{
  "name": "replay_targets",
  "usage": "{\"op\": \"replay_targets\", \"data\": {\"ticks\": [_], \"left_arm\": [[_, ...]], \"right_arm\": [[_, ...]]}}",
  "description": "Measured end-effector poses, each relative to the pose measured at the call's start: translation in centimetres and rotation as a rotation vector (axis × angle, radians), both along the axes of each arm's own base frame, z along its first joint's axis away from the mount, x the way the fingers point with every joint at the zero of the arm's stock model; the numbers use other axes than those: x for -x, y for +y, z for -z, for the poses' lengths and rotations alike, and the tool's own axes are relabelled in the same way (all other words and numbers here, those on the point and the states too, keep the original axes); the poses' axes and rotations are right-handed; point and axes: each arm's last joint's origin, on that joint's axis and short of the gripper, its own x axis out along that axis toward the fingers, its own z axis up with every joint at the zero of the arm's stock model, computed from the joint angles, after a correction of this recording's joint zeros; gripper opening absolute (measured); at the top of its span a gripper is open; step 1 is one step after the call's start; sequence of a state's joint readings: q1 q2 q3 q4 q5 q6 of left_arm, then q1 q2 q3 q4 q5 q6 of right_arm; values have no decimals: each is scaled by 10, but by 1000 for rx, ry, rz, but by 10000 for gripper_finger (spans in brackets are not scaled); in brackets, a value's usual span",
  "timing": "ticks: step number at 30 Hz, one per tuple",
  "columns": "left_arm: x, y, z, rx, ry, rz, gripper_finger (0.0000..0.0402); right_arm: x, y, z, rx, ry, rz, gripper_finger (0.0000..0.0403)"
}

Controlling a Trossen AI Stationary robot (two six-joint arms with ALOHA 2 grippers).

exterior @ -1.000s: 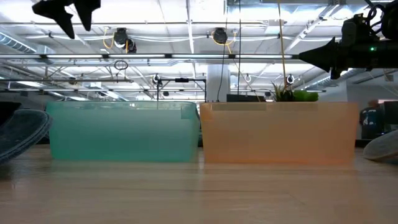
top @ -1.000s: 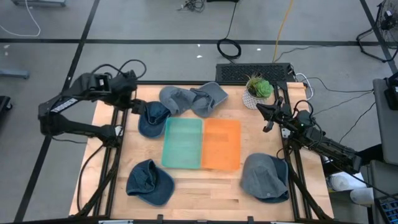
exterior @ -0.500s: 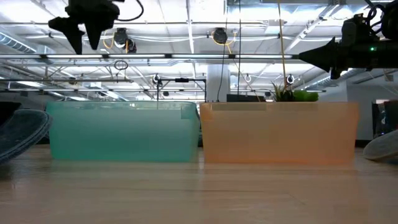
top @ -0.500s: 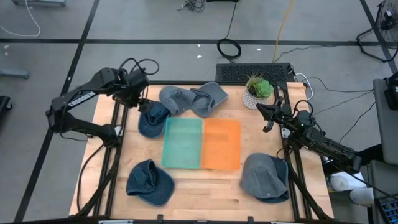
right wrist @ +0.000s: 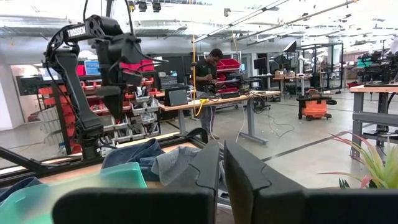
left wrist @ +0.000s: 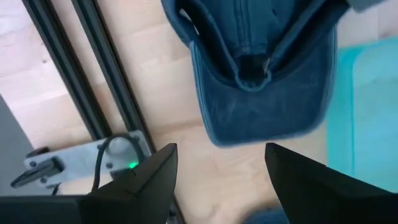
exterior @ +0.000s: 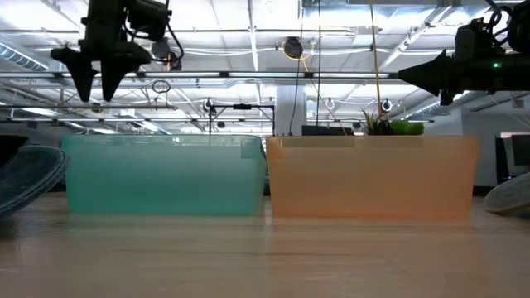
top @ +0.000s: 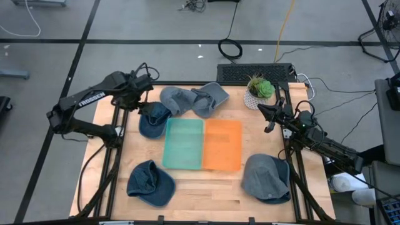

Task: Pick & Place hat
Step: Put the top blue cap into the orange bin

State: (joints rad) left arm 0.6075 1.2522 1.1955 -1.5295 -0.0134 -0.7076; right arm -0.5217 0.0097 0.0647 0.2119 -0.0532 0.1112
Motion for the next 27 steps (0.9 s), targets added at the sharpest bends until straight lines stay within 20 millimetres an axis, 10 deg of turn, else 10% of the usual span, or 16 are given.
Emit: {"op": "replay_targets", "data": {"ticks": [27], "left_arm": [[-6, 35, 111, 129, 85, 99, 253]], "right_arm": [[0, 0, 0, 0, 0, 0, 16]]}}
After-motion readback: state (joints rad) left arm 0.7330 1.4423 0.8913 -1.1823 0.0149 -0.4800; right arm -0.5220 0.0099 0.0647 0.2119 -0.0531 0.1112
